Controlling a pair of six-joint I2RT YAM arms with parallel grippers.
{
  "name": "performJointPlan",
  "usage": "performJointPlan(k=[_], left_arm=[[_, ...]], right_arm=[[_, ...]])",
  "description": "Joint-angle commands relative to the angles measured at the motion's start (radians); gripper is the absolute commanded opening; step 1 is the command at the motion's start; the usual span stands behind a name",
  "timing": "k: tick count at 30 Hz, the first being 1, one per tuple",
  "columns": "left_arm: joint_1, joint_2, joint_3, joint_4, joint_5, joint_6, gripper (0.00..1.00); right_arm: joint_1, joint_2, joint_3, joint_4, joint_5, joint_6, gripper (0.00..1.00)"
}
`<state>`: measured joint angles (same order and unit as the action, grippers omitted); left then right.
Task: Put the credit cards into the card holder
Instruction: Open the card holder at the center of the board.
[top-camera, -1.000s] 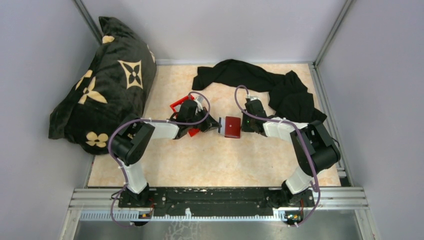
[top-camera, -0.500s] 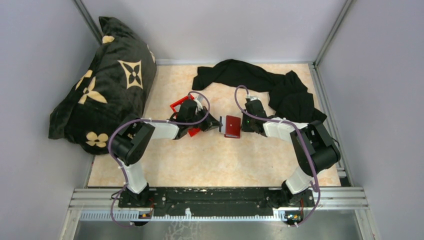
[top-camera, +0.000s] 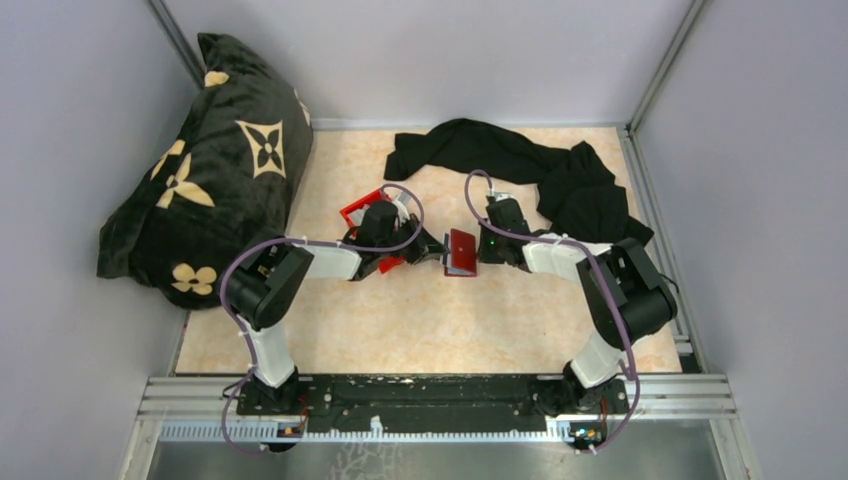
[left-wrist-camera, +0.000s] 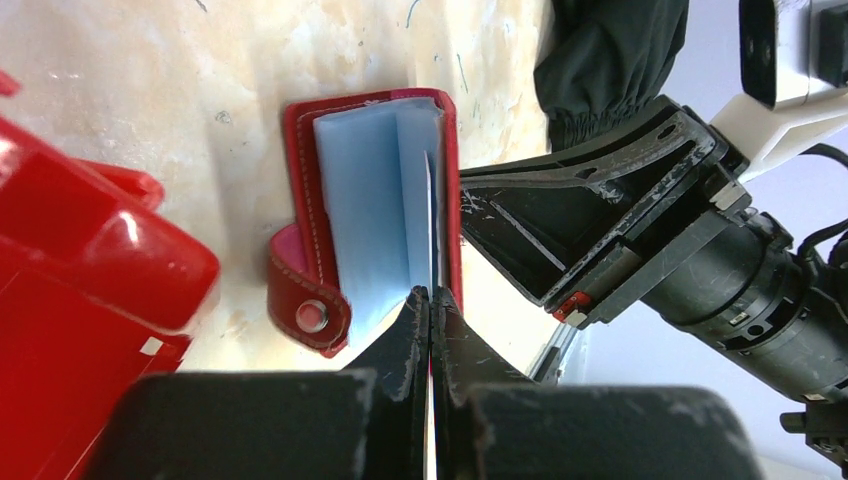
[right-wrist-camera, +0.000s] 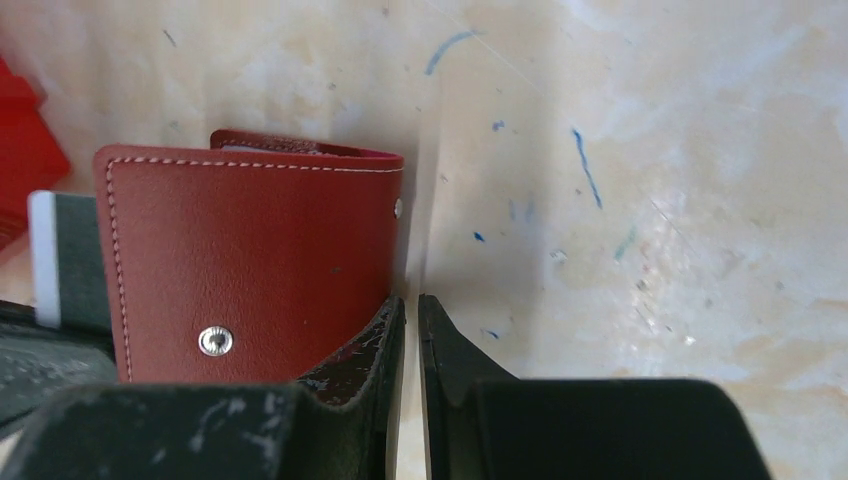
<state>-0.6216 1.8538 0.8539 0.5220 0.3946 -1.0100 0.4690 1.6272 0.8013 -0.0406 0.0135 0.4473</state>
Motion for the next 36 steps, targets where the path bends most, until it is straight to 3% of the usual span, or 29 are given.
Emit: performJointPlan(k=[1, 15, 36], left_arm=[[-0.008, 0.017, 0.018, 0.048, 0.022, -0.006, 0.00], [-0.011, 0.003, 0.012, 0.023, 0.007, 0.021, 0.00], [-0.088, 0.030, 0.097, -0.084, -0.100, 0.063, 0.00]], right_arm=[[0.033, 0.065, 0.048, -0.001, -0.026, 0.002, 0.11], [0.105, 0.130, 0.119, -0.029, -0.035, 0.017, 0.10], [0.037, 0.034, 0.018, -0.077, 0.147, 0.071, 0.12]])
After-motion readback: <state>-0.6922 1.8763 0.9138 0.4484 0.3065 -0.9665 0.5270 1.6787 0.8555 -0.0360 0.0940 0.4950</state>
